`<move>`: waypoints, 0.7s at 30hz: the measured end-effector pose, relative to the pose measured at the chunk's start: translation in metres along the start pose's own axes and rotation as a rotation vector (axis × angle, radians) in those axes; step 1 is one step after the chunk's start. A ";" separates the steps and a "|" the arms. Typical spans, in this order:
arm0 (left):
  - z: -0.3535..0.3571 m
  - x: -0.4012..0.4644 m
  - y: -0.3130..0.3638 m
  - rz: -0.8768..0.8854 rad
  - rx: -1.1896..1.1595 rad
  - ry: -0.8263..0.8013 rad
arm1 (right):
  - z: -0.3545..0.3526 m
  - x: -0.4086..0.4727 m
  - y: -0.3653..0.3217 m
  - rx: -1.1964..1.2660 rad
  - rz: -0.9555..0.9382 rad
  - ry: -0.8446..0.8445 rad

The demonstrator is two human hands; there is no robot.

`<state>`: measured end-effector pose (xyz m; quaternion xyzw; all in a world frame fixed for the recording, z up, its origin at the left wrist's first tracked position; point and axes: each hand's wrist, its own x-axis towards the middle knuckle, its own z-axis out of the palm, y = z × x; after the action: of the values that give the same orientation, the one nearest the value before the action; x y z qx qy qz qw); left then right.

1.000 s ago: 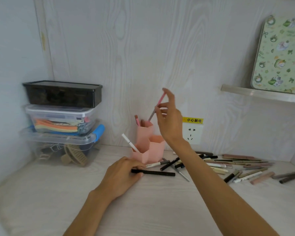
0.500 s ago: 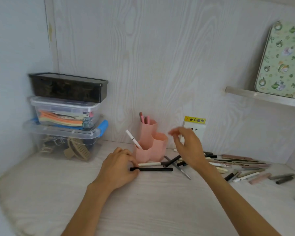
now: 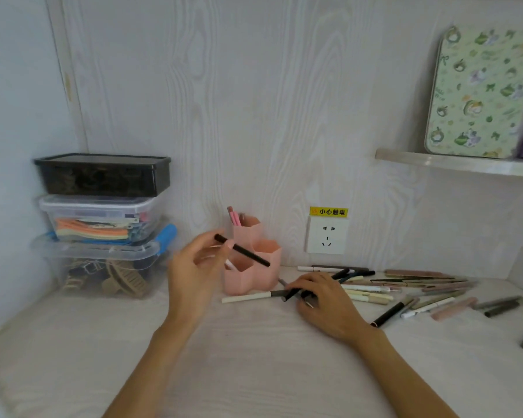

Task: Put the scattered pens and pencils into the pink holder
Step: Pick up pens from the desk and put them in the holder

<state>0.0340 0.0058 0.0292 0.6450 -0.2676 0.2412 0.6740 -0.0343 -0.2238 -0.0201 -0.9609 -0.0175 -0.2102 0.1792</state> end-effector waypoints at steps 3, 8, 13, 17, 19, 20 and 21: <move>0.013 0.014 0.017 0.159 0.158 0.135 | 0.001 0.000 0.001 0.045 -0.012 0.049; 0.039 0.029 0.024 0.329 0.462 0.096 | 0.000 -0.001 0.006 0.072 -0.016 0.039; 0.052 0.030 0.014 0.398 0.416 0.143 | 0.003 -0.001 0.003 0.080 -0.020 0.041; 0.057 0.034 0.011 0.444 0.341 0.269 | 0.003 -0.001 0.003 0.080 -0.017 0.034; 0.057 0.036 0.010 0.408 0.301 0.302 | 0.003 -0.001 0.002 0.088 -0.016 0.030; 0.058 0.037 0.009 0.371 0.309 0.291 | 0.003 -0.001 0.002 0.091 -0.017 0.027; 0.059 0.036 0.007 0.329 0.356 0.257 | 0.002 -0.001 0.001 0.093 -0.021 0.025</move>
<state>0.0531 -0.0538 0.0602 0.6652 -0.2345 0.4706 0.5302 -0.0343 -0.2239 -0.0230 -0.9487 -0.0349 -0.2228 0.2218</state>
